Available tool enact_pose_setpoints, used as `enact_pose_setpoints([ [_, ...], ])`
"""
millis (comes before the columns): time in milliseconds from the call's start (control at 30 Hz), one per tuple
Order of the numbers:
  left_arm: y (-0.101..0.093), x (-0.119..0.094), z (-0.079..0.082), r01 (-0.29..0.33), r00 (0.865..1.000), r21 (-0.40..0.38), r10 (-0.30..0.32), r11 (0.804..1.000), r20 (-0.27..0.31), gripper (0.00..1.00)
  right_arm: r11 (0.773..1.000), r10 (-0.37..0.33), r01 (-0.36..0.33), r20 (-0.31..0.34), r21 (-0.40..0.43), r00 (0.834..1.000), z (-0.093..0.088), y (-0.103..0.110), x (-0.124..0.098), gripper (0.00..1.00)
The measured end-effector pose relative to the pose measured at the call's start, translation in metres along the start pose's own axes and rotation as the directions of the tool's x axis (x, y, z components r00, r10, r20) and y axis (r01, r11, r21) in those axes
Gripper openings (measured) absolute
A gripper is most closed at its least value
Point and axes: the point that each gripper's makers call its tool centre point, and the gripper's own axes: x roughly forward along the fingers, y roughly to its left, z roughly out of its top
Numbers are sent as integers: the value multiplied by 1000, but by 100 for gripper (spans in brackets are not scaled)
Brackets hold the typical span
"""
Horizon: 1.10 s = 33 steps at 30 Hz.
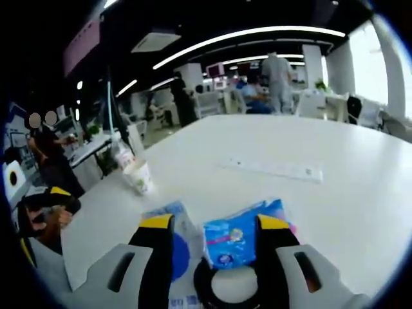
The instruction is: Arrange the tabletop items into an orderly group along one side of the table until the central work area is clear of visible clutter.
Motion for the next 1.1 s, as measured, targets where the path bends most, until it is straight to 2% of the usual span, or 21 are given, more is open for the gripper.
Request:
enact_pose_setpoints([
  [133, -3, 9, -4, 19, 1000, 12, -19, 1000, -16, 94, 1000, -18, 18, 4, 7, 1000, -1, -5, -4, 46],
  [233, -4, 15, -6, 40, 999, 0, -40, 999, -16, 90, 998, -42, 41, 17, 37, 999, -1, -11, -9, 46],
  [333, -3, 23, -8, 45, 999, 3, -45, 999, -30, 90, 996, -62, 60, 37, 60, 997, 0, -16, -13, 46],
  [667, 0, 39, -8, 50, 998, 2, -50, 999, -47, 89, 992, -99, 96, 27, 87, 995, -10, -28, -25, 44],
  [1100, -6, 60, -13, 80, 994, -9, -80, 997, -75, 86, 985, -133, 128, 29, 116, 991, -19, -37, -36, 43],
])
